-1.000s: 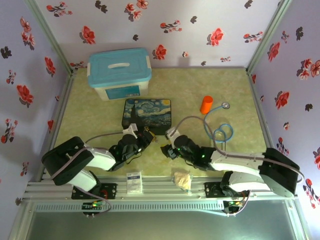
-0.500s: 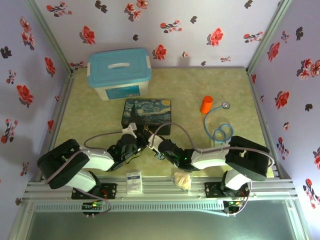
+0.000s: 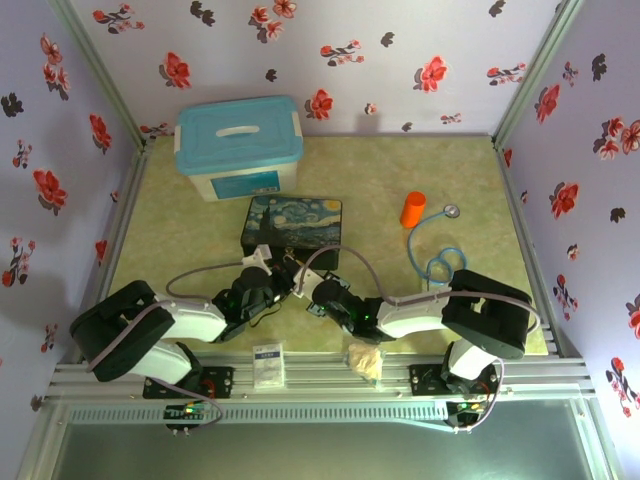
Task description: Unlock the padlock with the key
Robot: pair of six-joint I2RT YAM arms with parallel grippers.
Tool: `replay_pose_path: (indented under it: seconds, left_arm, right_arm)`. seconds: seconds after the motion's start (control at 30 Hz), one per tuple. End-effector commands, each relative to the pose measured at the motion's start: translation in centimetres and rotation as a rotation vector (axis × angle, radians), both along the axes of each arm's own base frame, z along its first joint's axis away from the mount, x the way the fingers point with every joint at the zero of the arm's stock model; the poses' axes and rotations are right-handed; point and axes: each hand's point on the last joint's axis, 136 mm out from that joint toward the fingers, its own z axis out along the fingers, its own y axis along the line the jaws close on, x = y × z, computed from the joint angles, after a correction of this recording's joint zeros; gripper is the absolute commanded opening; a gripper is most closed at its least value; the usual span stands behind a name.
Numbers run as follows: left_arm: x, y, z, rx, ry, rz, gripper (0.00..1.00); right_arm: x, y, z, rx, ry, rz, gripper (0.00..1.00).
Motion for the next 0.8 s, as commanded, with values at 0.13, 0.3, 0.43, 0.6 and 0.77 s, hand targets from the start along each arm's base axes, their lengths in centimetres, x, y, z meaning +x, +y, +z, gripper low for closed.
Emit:
replay_pose_path:
  seconds: [0.13, 0.3, 0.43, 0.6, 0.77]
  left_arm:
    - [-0.5, -0.7, 2.2, -0.063, -0.053, -0.037, 0.00]
    - [-0.7, -0.5, 1.8, -0.048, -0.049, -0.039, 0.06]
    - [-0.9, -0.6, 1.0, -0.017, -0.036, -0.056, 0.12]
    - [-1.2, -0.2, 0.0, -0.002, -0.019, -0.055, 0.19]
    - [-1.2, -0.1, -0.7, 0.035, -0.017, -0.060, 0.29]
  right_arm:
    - [-0.1, 1.3, 2.2, 0.342, 0.210, 0.075, 0.00]
    - [0.1, 1.0, 3.5, 0.474, 0.358, 0.130, 0.00]
    - [-0.5, 1.3, 3.7, 0.534, 0.483, 0.177, 0.00]
    - [-1.0, 1.5, 3.9, 0.594, 0.598, 0.203, 0.00]
    - [-1.1, 1.3, 2.9, 0.521, 0.621, 0.179, 0.00]
